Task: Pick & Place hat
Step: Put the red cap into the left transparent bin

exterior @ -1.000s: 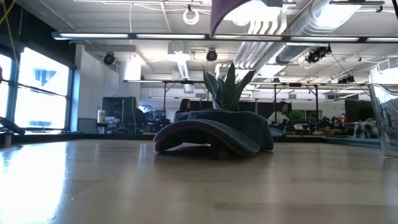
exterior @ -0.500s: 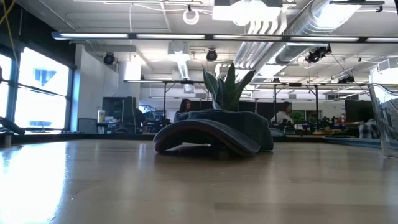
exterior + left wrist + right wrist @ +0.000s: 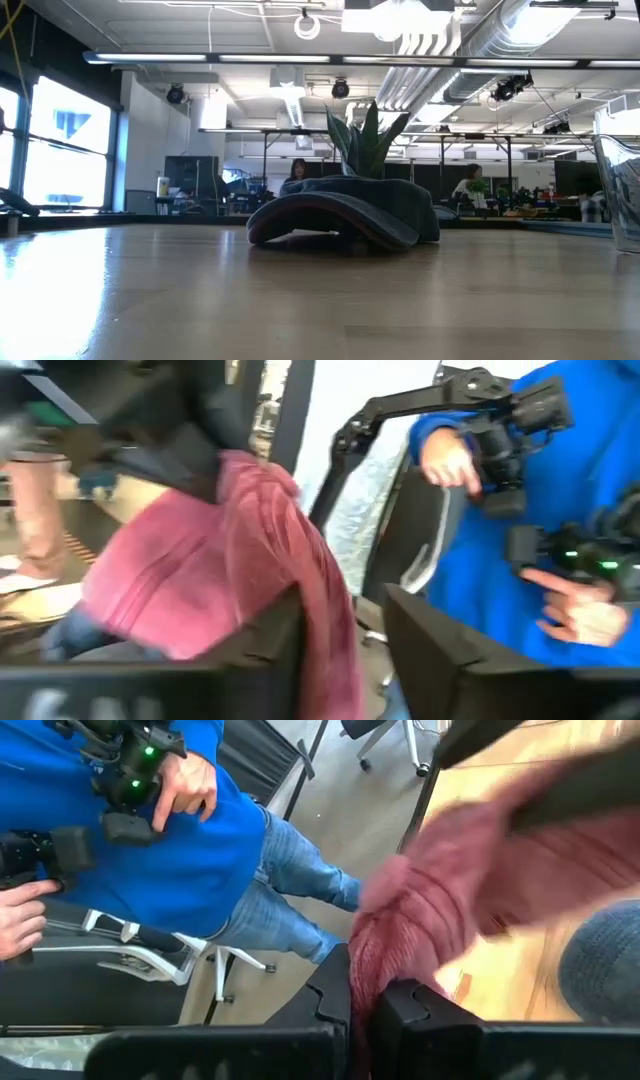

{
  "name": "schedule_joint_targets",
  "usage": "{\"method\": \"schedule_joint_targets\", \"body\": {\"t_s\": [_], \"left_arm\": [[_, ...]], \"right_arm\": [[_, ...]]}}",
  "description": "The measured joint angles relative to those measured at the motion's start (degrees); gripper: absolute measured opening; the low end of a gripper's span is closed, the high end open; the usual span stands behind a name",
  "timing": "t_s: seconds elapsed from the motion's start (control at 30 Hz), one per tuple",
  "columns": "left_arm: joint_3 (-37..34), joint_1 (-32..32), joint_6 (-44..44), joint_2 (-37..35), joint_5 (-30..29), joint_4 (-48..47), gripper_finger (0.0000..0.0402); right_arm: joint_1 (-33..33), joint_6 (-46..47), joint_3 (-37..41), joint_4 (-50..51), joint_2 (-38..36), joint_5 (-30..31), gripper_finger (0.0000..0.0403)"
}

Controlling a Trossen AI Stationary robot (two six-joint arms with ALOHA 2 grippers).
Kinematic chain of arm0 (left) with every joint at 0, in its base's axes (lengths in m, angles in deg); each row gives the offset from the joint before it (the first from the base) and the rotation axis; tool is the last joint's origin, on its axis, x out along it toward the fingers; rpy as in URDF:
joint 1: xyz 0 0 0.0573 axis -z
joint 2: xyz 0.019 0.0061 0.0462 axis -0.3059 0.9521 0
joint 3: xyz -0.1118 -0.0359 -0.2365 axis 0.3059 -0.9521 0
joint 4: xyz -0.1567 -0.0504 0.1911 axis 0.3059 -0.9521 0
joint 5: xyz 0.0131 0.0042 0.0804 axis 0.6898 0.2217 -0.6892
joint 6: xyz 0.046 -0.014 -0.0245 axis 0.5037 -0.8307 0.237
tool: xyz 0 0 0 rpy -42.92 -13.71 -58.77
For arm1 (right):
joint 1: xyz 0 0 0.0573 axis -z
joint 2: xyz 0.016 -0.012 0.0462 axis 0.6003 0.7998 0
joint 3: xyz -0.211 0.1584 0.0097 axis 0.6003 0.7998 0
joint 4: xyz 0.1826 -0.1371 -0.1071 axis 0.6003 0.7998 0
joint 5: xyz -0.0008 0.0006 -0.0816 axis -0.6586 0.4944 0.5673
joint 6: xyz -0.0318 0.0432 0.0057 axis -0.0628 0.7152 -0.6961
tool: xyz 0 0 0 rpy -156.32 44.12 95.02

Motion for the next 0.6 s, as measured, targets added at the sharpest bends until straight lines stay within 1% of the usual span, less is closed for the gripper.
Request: {"method": "schedule_joint_targets", "body": {"t_s": [0.1,0.17,0.23,0.3,0.47,0.53,0.6], "left_arm": [[0.0,-1.0,2.0,0.0,-0.9,0.3,0.0202],[0.0,-0.9,5.5,0.0,-4.2,0.6,0.0231],[0.0,0.3,10.3,0.0,-9.2,0.5,0.0249],[0.0,1.8,13.8,0.0,-14.4,0.5,0.0255],[0.0,4.8,18.9,0.0,-23.2,-0.2,0.0256],[0.0,5.3,20.1,0.0,-26.3,-2.3,0.0256],[0.0,5.2,20.7,-0.6,-29.8,-6.9,0.0256]], "right_arm": [[0.0,0.0,0.0,-0.1,0.0,0.1,0.0004],[0.0,-0.1,0.0,-0.1,0.0,0.3,0.0003],[0.0,-0.6,0.0,-0.2,0.0,1.4,0.0003],[0.0,-0.9,0.0,-0.1,0.0,1.9,0.0006],[0.0,-0.9,0.0,0.2,0.0,1.9,0.0009],[0.0,-0.9,0.0,0.3,0.0,2.0,0.001],[0.1,-0.9,0.0,0.5,0.0,2.0,0.001]]}}
